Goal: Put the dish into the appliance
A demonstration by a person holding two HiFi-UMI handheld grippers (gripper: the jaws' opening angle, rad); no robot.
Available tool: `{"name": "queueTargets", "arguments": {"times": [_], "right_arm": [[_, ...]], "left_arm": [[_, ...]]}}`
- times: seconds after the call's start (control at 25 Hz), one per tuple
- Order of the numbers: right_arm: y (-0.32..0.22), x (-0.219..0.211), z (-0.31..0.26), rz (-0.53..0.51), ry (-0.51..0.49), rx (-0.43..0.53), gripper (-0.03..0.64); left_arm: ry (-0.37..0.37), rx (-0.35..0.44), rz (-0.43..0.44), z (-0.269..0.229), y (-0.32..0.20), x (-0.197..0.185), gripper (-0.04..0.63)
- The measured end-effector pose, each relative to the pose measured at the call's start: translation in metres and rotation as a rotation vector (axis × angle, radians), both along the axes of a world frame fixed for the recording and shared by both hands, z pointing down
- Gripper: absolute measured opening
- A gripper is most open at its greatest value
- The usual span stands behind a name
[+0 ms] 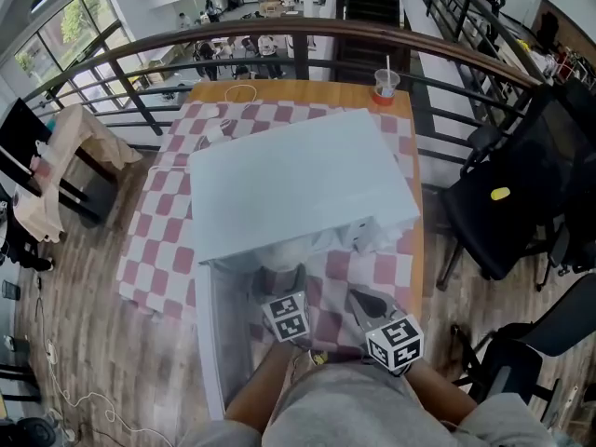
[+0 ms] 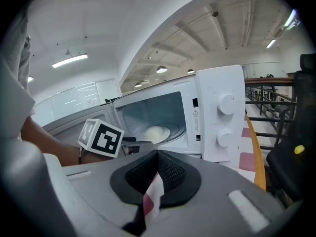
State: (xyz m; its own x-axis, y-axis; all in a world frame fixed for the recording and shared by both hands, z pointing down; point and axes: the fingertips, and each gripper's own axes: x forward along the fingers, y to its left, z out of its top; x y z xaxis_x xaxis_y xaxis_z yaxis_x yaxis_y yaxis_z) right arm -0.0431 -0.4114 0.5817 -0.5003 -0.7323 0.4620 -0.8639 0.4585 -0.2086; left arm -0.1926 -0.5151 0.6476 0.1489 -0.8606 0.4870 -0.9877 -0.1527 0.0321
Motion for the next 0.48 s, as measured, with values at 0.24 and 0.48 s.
{"name": "queueTargets", "arguments": {"times": [0.24, 0.48], "right_arm": [[0.002, 0.004, -0.001, 0.019, 0.002, 0.003, -0.002], [0.003, 0.008, -0.002, 0.03, 0.007, 0.017, 0.0]], "left_arm": [[-0.011, -0.015, 0.014, 0.001, -0.02, 0.001, 0.336], [-0.045, -0.03, 0.012, 0.0, -0.036, -0.003, 0.202]]}}
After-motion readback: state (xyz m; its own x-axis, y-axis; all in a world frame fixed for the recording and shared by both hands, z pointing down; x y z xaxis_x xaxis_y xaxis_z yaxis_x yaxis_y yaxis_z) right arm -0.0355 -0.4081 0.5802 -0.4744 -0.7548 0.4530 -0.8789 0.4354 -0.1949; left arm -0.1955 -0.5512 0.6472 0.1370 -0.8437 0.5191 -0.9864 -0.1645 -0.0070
